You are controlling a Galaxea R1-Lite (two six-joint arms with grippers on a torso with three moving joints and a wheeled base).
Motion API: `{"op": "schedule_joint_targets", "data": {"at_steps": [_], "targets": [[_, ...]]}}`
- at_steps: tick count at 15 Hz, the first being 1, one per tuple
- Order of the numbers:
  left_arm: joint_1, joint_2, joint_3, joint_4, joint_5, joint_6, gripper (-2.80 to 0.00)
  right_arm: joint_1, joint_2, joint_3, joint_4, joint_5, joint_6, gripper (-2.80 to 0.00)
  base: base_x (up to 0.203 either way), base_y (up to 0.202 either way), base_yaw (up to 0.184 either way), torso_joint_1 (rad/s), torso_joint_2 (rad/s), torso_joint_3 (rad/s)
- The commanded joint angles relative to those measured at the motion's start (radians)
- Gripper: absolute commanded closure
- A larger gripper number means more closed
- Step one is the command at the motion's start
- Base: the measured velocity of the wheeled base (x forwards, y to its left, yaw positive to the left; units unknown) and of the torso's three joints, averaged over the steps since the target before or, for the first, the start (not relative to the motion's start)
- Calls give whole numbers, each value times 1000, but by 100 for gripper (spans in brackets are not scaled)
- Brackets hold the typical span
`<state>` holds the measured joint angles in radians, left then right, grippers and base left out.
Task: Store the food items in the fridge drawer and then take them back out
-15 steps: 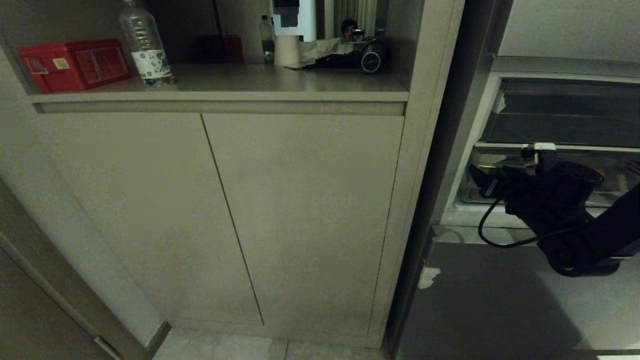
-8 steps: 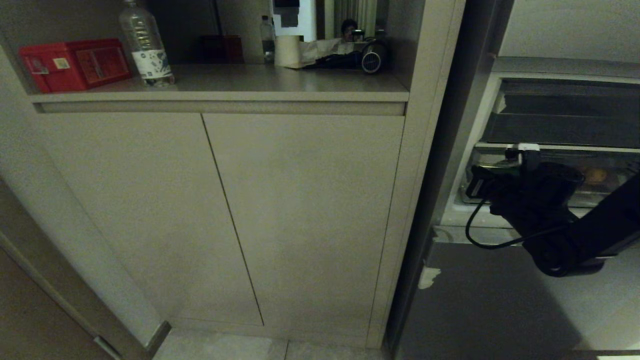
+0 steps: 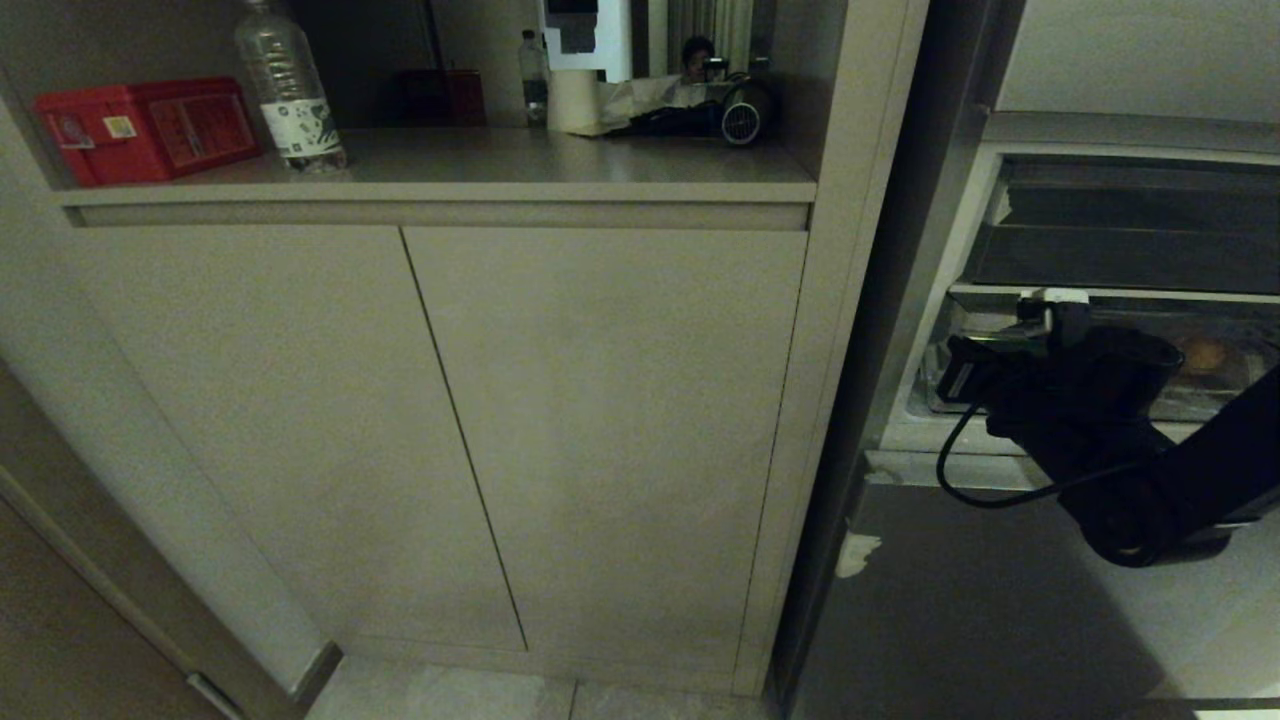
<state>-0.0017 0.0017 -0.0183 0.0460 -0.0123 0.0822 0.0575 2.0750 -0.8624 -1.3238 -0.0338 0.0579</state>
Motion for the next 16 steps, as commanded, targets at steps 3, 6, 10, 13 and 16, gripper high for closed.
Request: {"op": "schedule_joint_targets", "data": {"at_steps": [3,6,10,13,16], "targets": [[0,1,0,0,0,1,0,13,-185,183,-12,-8,0,0,0,0,0,0,0,0],[0,1,0,0,0,1,0,13,-262,293,-15,-20,2,0,0,0,0,0,0,0],[0,1,0,0,0,1,0,15,-355,423,-14,-56,0,-280,0,0,0,0,0,0],[0,1,0,0,0,1,0,14,-431,531,-11,-60,0,-280,0,0,0,0,0,0],[0,1,0,0,0,1,0,-9,-528,532,65,-76,0,-280,0,0,0,0,0,0]]}}
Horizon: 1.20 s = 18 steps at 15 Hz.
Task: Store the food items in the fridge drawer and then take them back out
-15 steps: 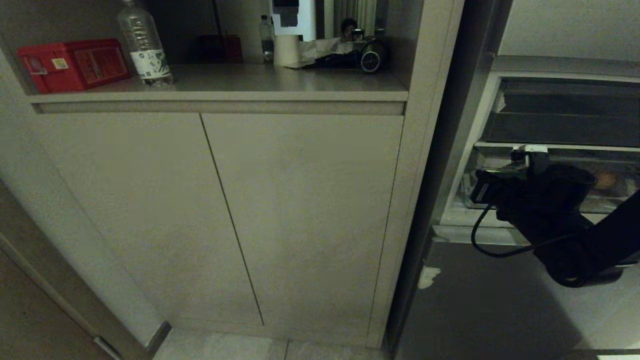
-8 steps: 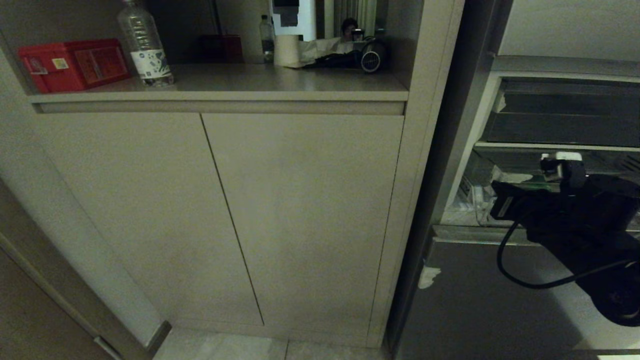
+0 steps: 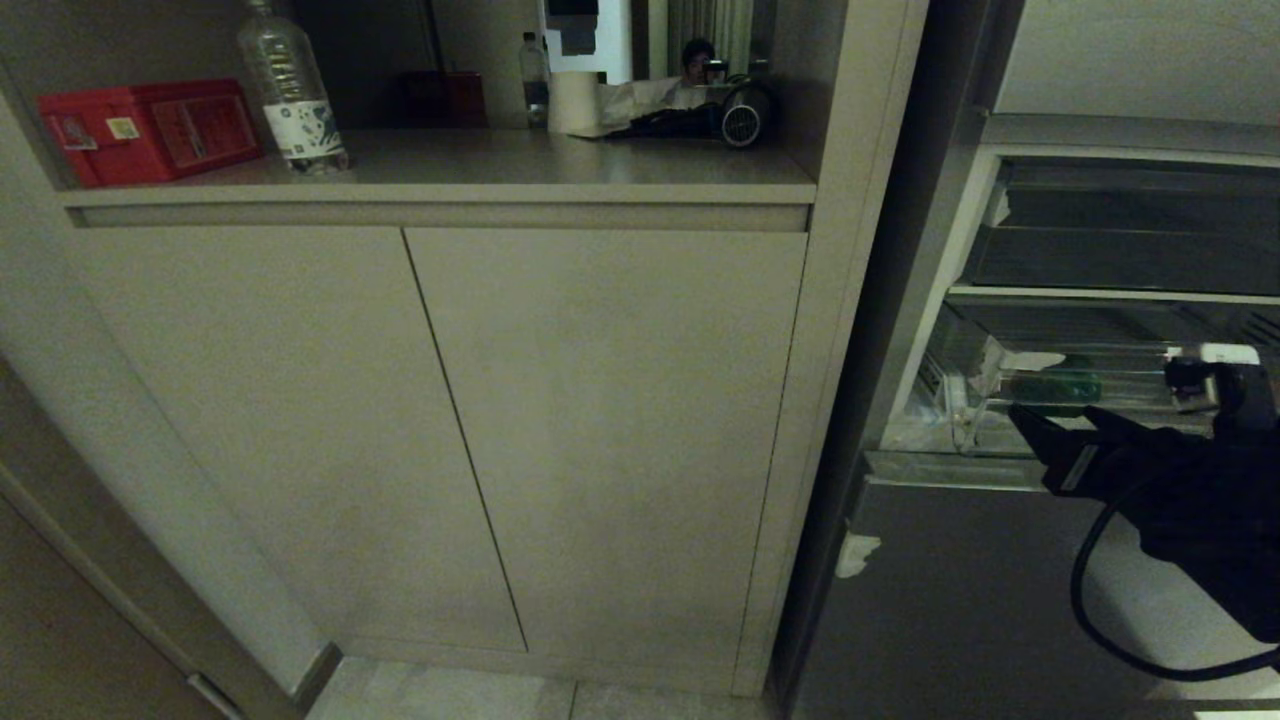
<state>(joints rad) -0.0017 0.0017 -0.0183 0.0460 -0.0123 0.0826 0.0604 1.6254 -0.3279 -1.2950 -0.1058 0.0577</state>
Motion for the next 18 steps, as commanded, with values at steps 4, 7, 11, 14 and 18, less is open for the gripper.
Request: {"op": "schedule_joint_targets", "data": {"at_steps": [4,7,11,14,18], "targets": [[0,1,0,0,0,0,0,-101,-180,-275,443,-4,5,-280,0,0,0,0,0,0],[0,1,0,0,0,0,0,-168,-178,-532,767,33,7,-280,0,0,0,0,0,0],[0,1,0,0,0,0,0,-247,-21,-720,932,65,-3,-280,0,0,0,0,0,0],[0,1,0,0,0,0,0,-288,92,-826,966,67,-47,-280,0,0,0,0,0,0],[0,1,0,0,0,0,0,-302,229,-964,972,91,-66,-280,0,0,0,0,0,0]]}}
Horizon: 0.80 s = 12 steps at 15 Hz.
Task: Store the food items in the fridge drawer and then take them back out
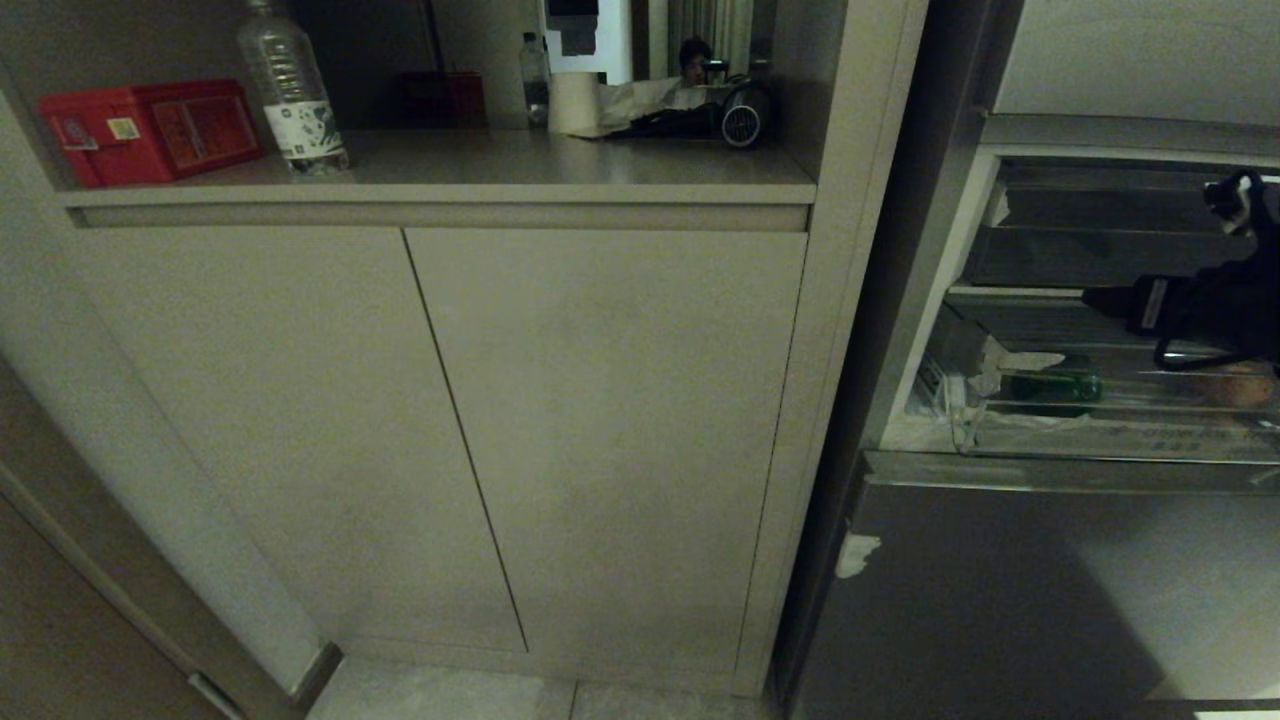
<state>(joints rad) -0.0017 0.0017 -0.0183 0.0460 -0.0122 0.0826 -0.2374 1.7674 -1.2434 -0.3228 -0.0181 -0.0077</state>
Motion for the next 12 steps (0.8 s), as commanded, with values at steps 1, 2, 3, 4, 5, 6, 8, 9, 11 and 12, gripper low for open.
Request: {"op": "schedule_joint_targets", "data": {"at_steps": [1,2,3,4,5,6,8,9,11,12], "targets": [[0,1,0,0,0,0,0,-5,105,-75,11,5,-2,-280,0,0,0,0,0,0],[0,1,0,0,0,0,0,-5,116,-104,52,7,-3,-280,0,0,0,0,0,0],[0,1,0,0,0,0,0,-5,125,-135,104,7,-3,-280,0,0,0,0,0,0],[0,1,0,0,0,0,0,-5,131,-161,155,7,-3,-280,0,0,0,0,0,0],[0,1,0,0,0,0,0,-5,138,-191,207,7,-3,-280,0,0,0,0,0,0],[0,1,0,0,0,0,0,-5,141,-224,251,6,-3,-280,0,0,0,0,0,0],[0,1,0,0,0,0,0,-5,144,-291,354,4,-8,-280,0,0,0,0,0,0],[0,1,0,0,0,0,0,-6,144,-330,410,3,-10,-280,0,0,0,0,0,0],[0,1,0,0,0,0,0,-11,145,-416,540,2,-26,-280,0,0,0,0,0,0],[0,1,0,0,0,0,0,-15,145,-460,618,1,-40,-280,0,0,0,0,0,0]]}}
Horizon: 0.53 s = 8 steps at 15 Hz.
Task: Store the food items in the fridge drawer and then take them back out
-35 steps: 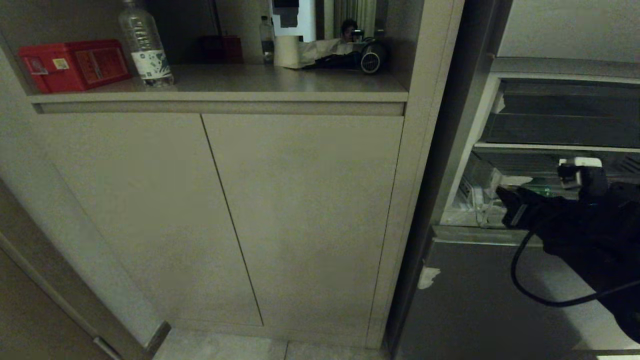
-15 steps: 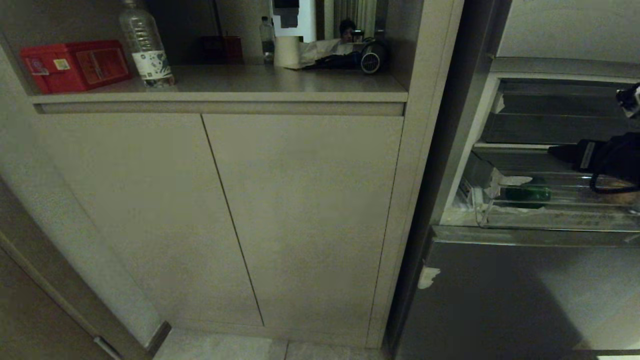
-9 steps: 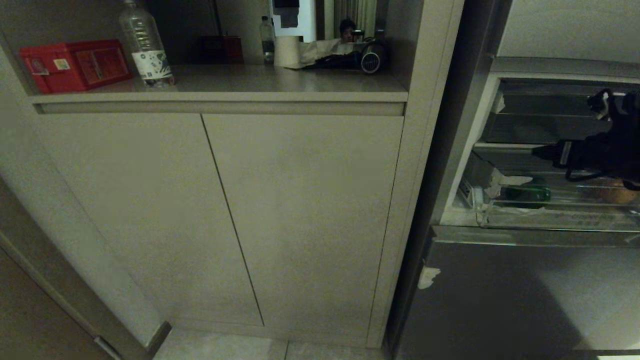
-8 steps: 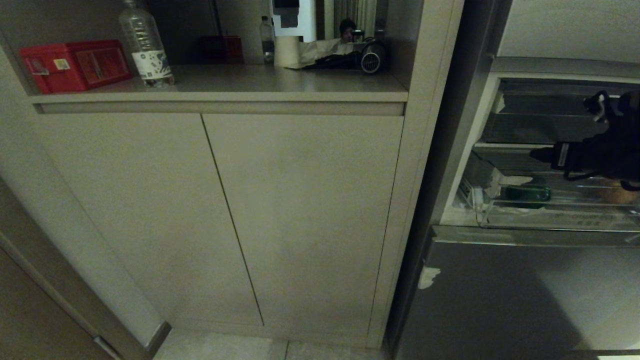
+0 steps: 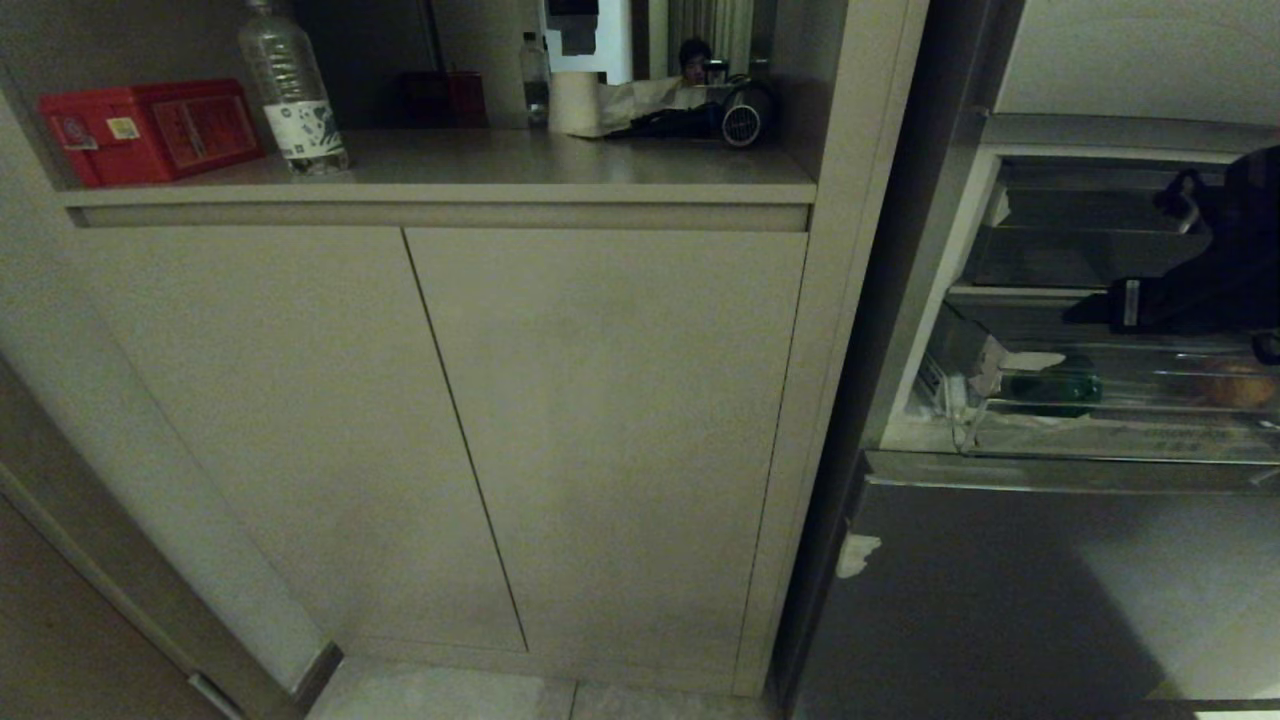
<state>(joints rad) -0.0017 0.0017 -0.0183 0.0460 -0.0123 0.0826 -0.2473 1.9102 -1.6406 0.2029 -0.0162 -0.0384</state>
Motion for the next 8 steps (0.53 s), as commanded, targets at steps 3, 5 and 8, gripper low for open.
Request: {"op": "schedule_joint_targets", "data": {"at_steps": [3,5,8], "targets": [[0,1,0,0,0,0,0,-19,15,-184,286,-2,-34,-280,0,0,0,0,0,0],[0,1,0,0,0,0,0,-36,36,-216,313,-1,-33,-280,0,0,0,0,0,0],[0,1,0,0,0,0,0,-42,76,-238,291,0,-26,-280,0,0,0,0,0,0]]}}
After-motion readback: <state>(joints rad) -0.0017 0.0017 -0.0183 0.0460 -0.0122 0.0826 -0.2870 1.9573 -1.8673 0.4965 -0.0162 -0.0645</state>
